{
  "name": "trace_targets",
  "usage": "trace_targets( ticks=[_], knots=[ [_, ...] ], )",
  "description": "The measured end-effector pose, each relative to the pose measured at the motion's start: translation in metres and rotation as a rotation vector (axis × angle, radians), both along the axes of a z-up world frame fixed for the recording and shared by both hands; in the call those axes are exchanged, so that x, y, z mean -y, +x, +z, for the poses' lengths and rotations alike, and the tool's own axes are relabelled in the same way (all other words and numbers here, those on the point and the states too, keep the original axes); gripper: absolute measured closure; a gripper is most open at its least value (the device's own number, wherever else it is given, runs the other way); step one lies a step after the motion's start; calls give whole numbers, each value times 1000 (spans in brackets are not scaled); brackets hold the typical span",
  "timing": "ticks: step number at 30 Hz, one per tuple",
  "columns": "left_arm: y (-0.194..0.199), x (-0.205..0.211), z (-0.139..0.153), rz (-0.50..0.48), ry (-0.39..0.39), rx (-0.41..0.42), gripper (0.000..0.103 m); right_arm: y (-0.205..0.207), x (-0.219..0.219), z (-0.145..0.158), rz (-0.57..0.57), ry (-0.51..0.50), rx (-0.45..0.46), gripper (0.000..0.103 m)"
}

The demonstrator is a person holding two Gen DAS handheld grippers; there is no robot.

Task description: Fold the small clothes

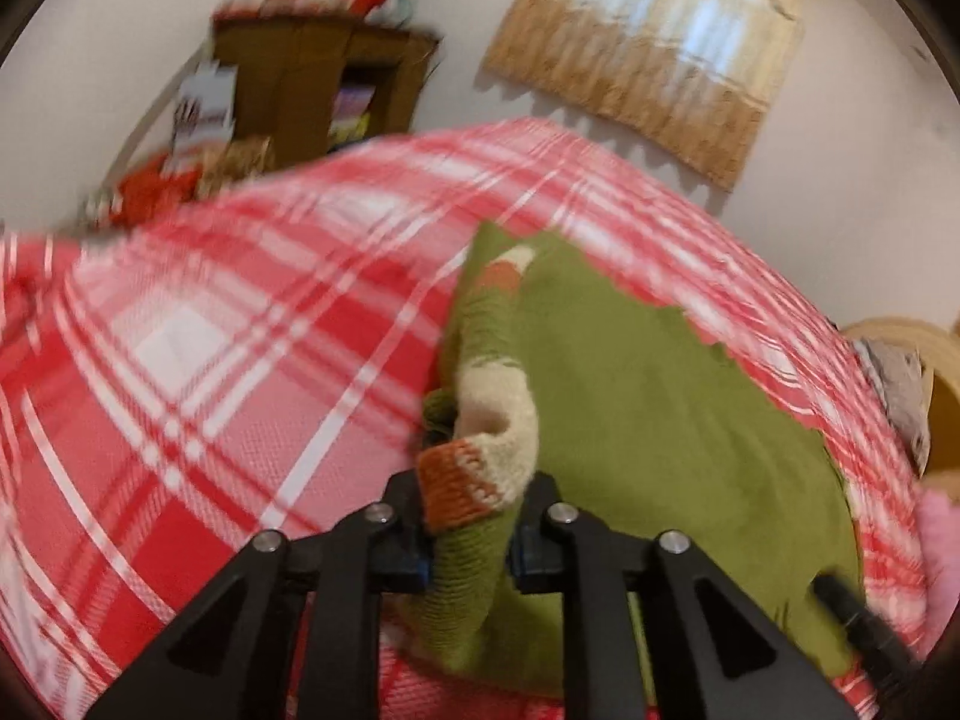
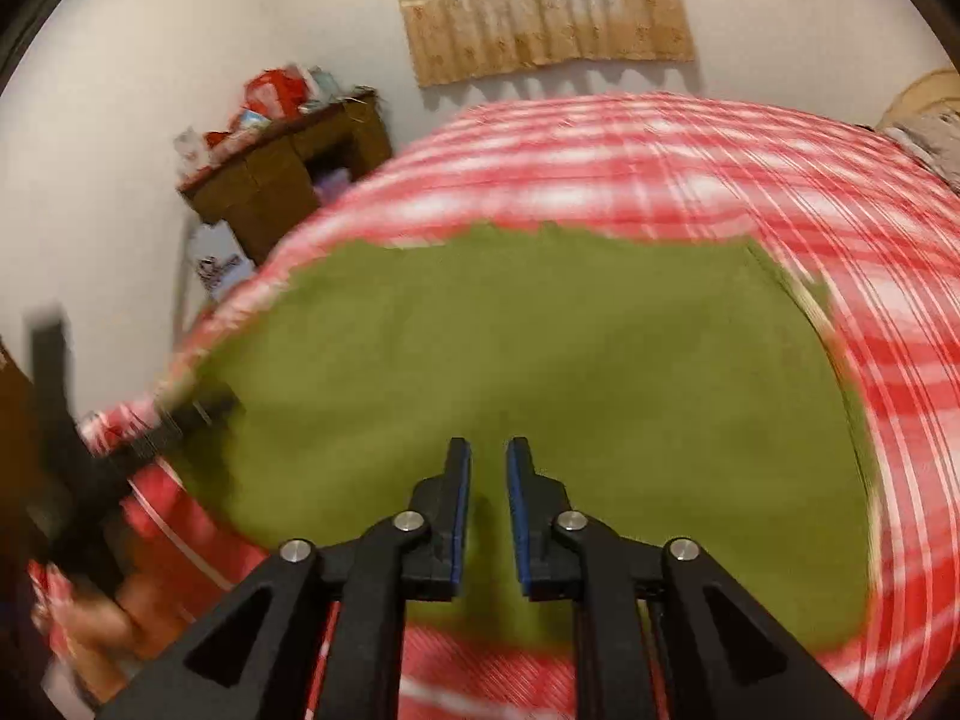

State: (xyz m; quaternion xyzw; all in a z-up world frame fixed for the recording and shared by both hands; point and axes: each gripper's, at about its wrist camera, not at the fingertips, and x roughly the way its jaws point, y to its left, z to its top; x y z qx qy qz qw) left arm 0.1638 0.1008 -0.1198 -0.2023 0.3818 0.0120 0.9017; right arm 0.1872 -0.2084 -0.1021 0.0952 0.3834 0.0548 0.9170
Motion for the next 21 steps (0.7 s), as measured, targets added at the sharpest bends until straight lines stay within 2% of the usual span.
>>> trace_targets(
  ticks=[2, 4, 7, 10, 12, 15, 17, 21],
  knots=[
    [-2, -8, -7, 5, -51, 11, 72, 24, -17, 13, 59, 28, 19, 50],
    [-7, -11, -8, -6, -76, 36, 66, 45, -34, 20, 108, 43, 37, 41],
    [-12, -15, -12, -25, -143, 70, 56, 90, -70, 21, 190, 71, -1, 41],
    [-12, -20, -15, -25, -195, 81, 56, 136, -103, 11, 241, 115, -61, 41],
    [-13, -22, -17, -25, -209, 95, 56, 162, -126, 2, 270, 87, -89, 41],
    [-14, -19, -16, -25, -197, 106, 56, 190, -167, -16, 369, 2, -154, 41],
    [-15, -20, -17, -24, -210, 109, 56, 199, -192, -33, 416, -95, -197, 41],
    [-18, -22, -19, -25, -241, 114, 56, 194, -216, -44, 466, -279, -168, 38]
  ],
)
